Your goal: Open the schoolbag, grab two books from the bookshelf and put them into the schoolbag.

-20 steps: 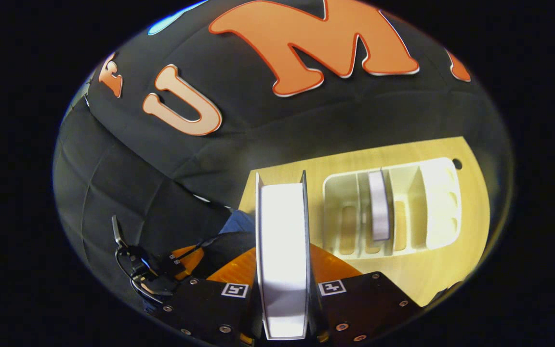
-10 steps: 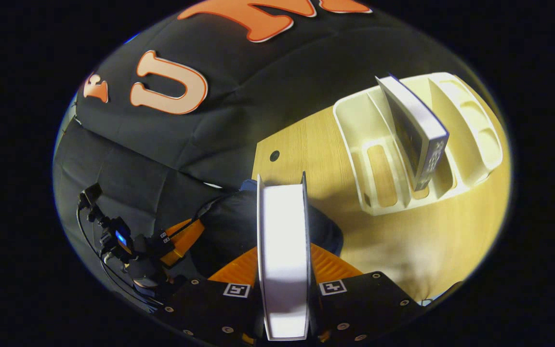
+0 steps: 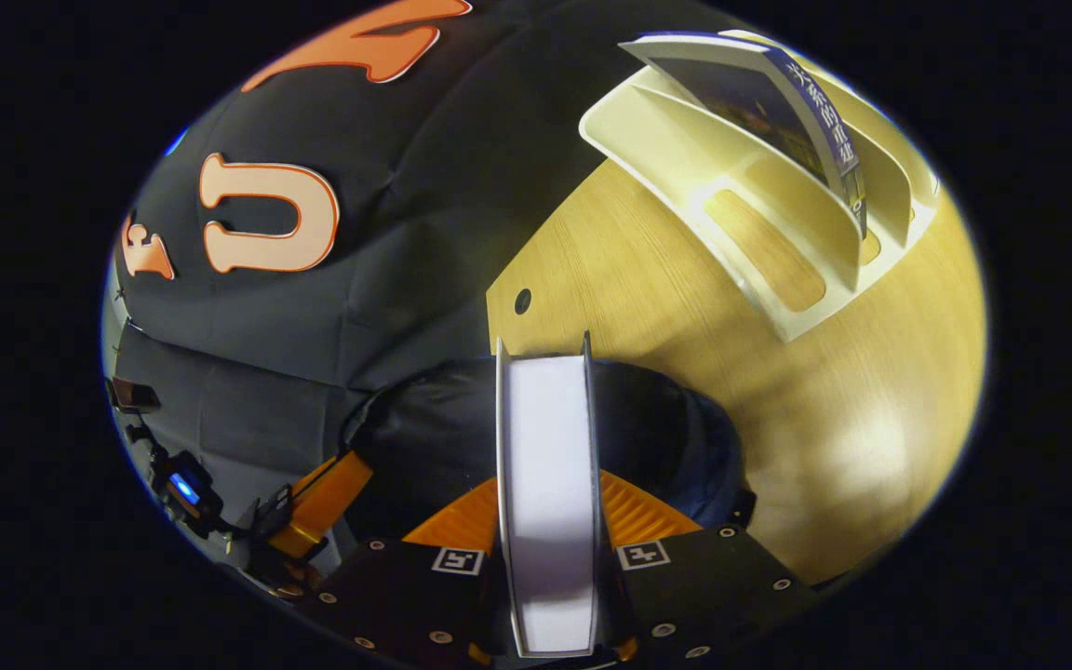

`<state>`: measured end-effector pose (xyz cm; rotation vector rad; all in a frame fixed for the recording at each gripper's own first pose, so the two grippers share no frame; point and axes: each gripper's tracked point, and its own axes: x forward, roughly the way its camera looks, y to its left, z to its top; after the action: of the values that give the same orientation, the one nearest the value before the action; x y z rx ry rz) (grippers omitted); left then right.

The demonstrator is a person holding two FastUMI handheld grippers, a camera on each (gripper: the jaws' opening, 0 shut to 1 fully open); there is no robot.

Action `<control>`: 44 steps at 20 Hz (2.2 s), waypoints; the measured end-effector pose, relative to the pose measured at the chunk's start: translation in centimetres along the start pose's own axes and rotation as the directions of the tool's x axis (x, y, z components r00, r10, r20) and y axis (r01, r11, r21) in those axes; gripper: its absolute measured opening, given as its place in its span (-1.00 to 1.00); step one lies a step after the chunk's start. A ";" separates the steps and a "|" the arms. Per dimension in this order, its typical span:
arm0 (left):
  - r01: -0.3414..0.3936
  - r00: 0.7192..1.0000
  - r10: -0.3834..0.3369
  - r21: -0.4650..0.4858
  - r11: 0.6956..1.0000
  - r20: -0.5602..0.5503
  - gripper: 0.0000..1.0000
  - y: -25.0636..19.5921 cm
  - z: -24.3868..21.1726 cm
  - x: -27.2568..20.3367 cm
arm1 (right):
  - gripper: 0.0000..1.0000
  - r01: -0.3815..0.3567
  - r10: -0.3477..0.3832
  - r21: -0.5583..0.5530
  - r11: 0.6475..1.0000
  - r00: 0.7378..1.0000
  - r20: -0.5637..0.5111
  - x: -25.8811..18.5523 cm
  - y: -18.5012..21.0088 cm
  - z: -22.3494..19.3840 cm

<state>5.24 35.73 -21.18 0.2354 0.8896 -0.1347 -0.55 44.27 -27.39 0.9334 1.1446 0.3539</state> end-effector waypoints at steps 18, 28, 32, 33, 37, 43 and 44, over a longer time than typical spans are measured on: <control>0.069 0.997 -0.068 0.059 0.996 -0.021 -0.93 -4.8 -0.1 -1.6 | -0.47 -0.052 0.052 0.025 0.998 0.999 -0.001 12.7 2.4 -5.6; 0.022 1.000 -0.022 0.042 0.999 0.000 -0.94 -3.4 -1.3 -1.5 | 0.72 0.103 -0.126 -0.086 0.991 0.935 -0.332 7.4 0.7 -10.3; 0.033 0.999 -0.033 0.036 0.999 0.002 -0.94 -4.0 -1.8 -1.3 | 0.85 0.084 -0.118 -0.135 0.987 0.957 -0.266 5.9 1.1 -6.8; 0.031 1.000 -0.031 0.034 0.999 0.005 -0.94 -4.0 -1.7 -1.1 | 0.85 0.086 -0.115 -0.123 0.989 0.960 -0.256 5.6 1.1 -6.0; 0.030 1.000 -0.030 0.013 0.999 0.006 -0.94 -4.2 -2.0 -0.8 | 0.85 0.107 -0.142 -0.164 0.981 0.964 -0.225 3.6 -0.2 -4.2; 0.030 1.000 -0.030 -0.009 0.999 0.005 -0.94 -4.6 -2.3 -0.5 | 0.86 0.234 -0.270 -0.374 0.897 0.962 -0.045 -2.5 -2.6 1.8; 0.032 0.999 -0.032 -0.016 0.999 0.002 -0.94 -4.7 -2.4 -0.4 | 0.89 0.261 -0.292 -0.413 0.872 0.956 -0.012 -3.8 -2.9 2.9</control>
<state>2.23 31.83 -23.03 0.2065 0.8924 -0.1575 -0.09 38.69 -27.00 0.3826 1.1948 0.3761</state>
